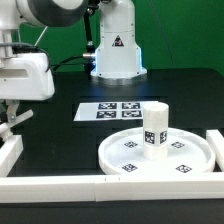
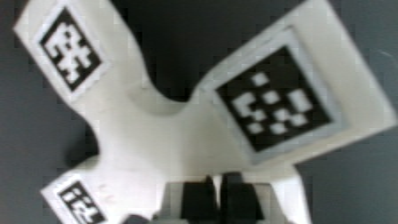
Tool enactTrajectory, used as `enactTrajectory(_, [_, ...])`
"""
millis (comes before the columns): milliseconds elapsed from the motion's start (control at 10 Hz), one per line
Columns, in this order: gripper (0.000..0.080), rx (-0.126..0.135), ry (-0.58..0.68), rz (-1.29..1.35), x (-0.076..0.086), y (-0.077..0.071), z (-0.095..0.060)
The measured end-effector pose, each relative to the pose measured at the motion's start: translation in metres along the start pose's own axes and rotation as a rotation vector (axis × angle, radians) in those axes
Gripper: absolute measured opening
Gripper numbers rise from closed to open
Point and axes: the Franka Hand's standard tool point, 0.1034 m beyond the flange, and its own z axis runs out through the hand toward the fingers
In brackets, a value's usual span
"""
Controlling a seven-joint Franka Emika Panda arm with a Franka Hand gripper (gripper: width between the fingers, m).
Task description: Assemble round table
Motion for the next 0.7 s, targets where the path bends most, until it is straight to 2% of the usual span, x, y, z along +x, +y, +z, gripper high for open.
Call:
enactTrajectory(200, [0.0002, -0.007, -0.001, -0.012, -0.0016, -0.016, -0.0018])
enactTrajectory(500, [0.0001, -0.014, 0.0, -0.012, -0.0036, -0.0155, 0.0013])
enactTrajectory(600, [0.0122, -0.015, 0.0, -0.012, -0.0039, -0.0154, 0.0017])
enactTrajectory(700, [0.0122, -0.011, -0.004, -0.011, -0.0041, -0.0155, 0.0012])
